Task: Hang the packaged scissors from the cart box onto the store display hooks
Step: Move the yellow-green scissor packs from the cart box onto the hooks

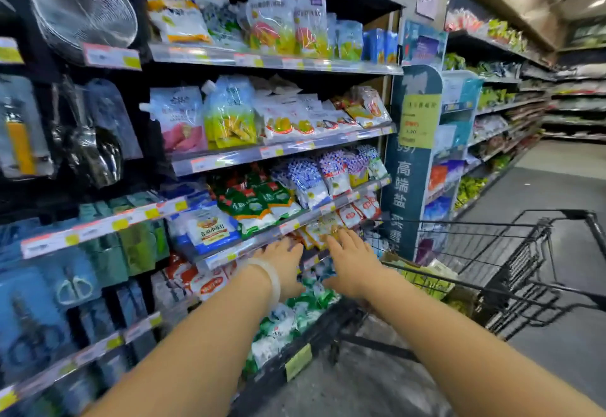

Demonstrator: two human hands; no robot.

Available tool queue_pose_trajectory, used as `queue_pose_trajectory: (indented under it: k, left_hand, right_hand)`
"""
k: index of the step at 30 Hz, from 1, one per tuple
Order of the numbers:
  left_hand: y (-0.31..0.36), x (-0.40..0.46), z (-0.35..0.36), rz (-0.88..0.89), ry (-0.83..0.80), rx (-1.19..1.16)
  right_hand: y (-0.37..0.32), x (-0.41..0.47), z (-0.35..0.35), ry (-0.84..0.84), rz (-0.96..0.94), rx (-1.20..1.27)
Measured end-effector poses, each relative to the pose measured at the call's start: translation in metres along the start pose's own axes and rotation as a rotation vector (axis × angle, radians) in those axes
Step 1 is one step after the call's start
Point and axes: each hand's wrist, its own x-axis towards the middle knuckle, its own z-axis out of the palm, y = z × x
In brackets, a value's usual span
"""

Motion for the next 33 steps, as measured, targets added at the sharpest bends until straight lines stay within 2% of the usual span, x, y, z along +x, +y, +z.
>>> queue_pose_trajectory:
  k: [8,14,22,28,33]
  left_hand:
    - [0.032,0.168,0.0,0.183,-0.066,0.058]
    - [0.055,0.291,-0.016,0.297,-0.039,0.021]
    - [0.118,0.405,0.014,0.467,-0.217,0.064]
    - [0.161,0.494,0.042,0.484,-0.288,0.027]
    - [0.192,0.559,0.077,0.458,-0.441,-0.027]
  right_hand:
    - [0.108,0.105,0.021,-0.104,0.2,-0.014]
    - [0.183,0.185,0.025,-0.114,0.316,0.02]
    - [0.296,0.225,0.063,-0.213,0.52,0.069]
    - [0.38,0.274,0.096,-0.231,0.559,0.099]
    - [0.442,0.307,0.143,-0.382,0.585,0.18]
